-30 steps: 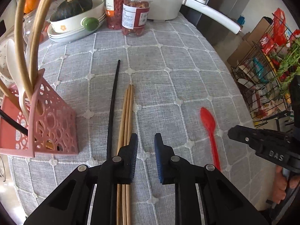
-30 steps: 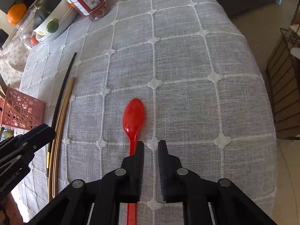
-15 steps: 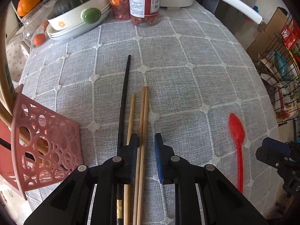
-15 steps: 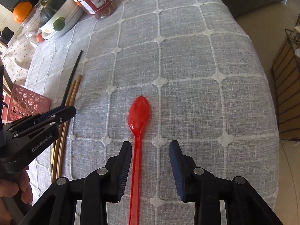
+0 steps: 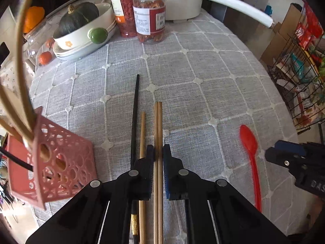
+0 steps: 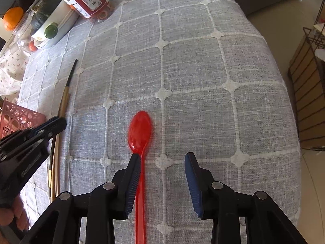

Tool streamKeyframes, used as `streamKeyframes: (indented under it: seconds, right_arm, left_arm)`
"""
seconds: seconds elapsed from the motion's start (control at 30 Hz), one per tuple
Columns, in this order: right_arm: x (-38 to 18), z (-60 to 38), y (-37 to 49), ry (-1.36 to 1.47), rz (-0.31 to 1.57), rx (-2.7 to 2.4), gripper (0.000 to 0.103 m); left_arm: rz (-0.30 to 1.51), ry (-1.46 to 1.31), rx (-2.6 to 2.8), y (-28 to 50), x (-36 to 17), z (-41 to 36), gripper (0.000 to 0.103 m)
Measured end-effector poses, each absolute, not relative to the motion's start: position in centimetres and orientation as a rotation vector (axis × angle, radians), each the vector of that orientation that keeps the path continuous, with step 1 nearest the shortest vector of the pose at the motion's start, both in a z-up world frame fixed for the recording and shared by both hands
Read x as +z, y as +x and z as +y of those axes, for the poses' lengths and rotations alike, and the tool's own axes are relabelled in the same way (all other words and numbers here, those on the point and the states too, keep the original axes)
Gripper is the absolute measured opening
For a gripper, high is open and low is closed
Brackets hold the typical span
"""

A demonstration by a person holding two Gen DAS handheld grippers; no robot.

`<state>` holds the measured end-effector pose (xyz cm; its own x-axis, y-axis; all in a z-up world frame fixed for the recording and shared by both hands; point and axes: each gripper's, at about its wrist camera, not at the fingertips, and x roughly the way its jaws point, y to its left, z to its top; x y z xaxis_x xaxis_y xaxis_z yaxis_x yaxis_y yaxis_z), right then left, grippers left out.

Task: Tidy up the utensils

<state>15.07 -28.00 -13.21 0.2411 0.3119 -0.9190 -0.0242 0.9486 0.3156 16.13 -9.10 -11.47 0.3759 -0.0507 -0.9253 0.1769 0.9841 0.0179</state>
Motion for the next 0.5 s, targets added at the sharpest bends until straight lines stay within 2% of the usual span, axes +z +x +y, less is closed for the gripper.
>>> streamKeyframes:
  seconds: [0.07, 0.4, 0.43, 0.5]
  right_arm:
    - [-13.3, -27.5, 15.2, 0.247, 1.31, 0.237, 0.045]
    - [-14.4, -22.5, 15.9, 0.033, 1.308, 0.175, 0.048]
    - [-14.5, -22.1, 15.8, 0.0, 1.308, 0.162, 0.046]
    - [-14.5, -21.7, 15.7, -0.055, 1.304, 0.118, 0.034]
  left_arm:
    - [1.134, 0.123, -0.171, 14.7, -9.7, -8.6, 0.009]
    - [0.955, 0.078, -0.26, 7.2, -3.6, -4.5, 0.009]
    - [0.95, 0.06, -0.266, 6.9, -3.4, -4.3, 0.009]
    - [0.937, 0.037, -0.282, 6.5, -3.1, -3.9, 0.009]
